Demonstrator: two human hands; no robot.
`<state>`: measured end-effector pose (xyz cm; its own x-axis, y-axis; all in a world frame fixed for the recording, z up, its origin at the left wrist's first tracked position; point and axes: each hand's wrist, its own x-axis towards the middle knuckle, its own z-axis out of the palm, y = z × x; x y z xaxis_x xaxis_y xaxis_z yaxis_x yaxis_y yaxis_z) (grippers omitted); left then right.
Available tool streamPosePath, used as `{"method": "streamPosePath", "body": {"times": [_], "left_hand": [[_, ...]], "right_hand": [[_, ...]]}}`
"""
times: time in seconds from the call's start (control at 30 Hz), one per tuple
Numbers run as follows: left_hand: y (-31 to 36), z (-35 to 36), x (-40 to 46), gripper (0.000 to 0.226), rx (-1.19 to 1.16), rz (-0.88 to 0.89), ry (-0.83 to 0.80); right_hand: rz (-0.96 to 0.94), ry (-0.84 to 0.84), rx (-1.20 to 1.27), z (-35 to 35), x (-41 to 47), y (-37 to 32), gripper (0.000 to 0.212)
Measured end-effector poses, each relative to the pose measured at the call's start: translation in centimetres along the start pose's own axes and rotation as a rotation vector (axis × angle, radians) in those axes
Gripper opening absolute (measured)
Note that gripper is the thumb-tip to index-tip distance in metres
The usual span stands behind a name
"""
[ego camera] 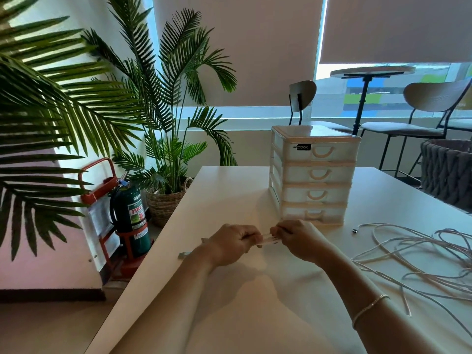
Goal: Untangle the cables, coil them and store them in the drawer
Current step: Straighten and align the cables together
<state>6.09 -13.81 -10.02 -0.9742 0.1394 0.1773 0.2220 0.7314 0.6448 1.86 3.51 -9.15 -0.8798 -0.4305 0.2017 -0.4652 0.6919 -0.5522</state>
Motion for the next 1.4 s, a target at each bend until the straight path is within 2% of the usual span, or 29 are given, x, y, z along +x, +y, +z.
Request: {"method": "streamPosePath", "body": {"times": [0.1, 0.3, 0.5, 0.63, 0.8, 0.93, 1.1, 1.2, 1.33, 1.4], "left_hand": [[-1.2, -1.2, -0.2, 0.019, 0.082, -0.018, 0.039], [-2.4, -2.8, -0.9, 0.019, 0.193, -0.13, -0.018], [-2.6, -3.0, -1.2, 0.011, 0.116, -0.229, -0.039], [-2.1, -2.7, -1.1, 0.02, 0.234, -0.209, -0.041], [-1.4, -2.6, -1.3, 0.011, 0.292, -0.168, -0.067], [-1.7, -2.7, -1.2, 0.016, 0.374, -0.166, -0.049], [-1.9, -2.9, -1.2, 0.006, 0.214, -0.219, -0.026], [-1.9, -3.1, -1.4, 0.013, 0.158, -0.215, -0.015], [-1.9, -3.2, -1.4, 0.008, 0.349, -0.207, -0.015], [-1.8, -3.3, -1.4, 0.011, 0.369, -0.242, 0.0]], "right_hand": [[0.021, 0.034, 0.044, -0.6, 0.1, 0.7, 0.025], [0.053, 0.067, 0.02, -0.7, 0.1, 1.2, 0.027], [0.095, 0.053, -0.005, -1.0, 0.1, 2.7, 0.025], [0.102, 0.067, 0.024, -1.0, 0.1, 2.8, 0.024], [0.1, 0.113, 0.026, -1.1, 0.0, 2.8, 0.025], [0.094, 0.114, 0.008, -1.3, 0.1, 2.7, 0.026], [0.082, 0.103, 0.024, -1.3, 0.0, 2.6, 0.025], [0.069, 0.133, 0.031, -1.5, -0.1, 2.6, 0.024], [0.031, 0.137, 0.049, -1.4, -0.2, 2.6, 0.024], [0.012, 0.137, 0.059, -1.4, -0.3, 2.5, 0.023]]}}
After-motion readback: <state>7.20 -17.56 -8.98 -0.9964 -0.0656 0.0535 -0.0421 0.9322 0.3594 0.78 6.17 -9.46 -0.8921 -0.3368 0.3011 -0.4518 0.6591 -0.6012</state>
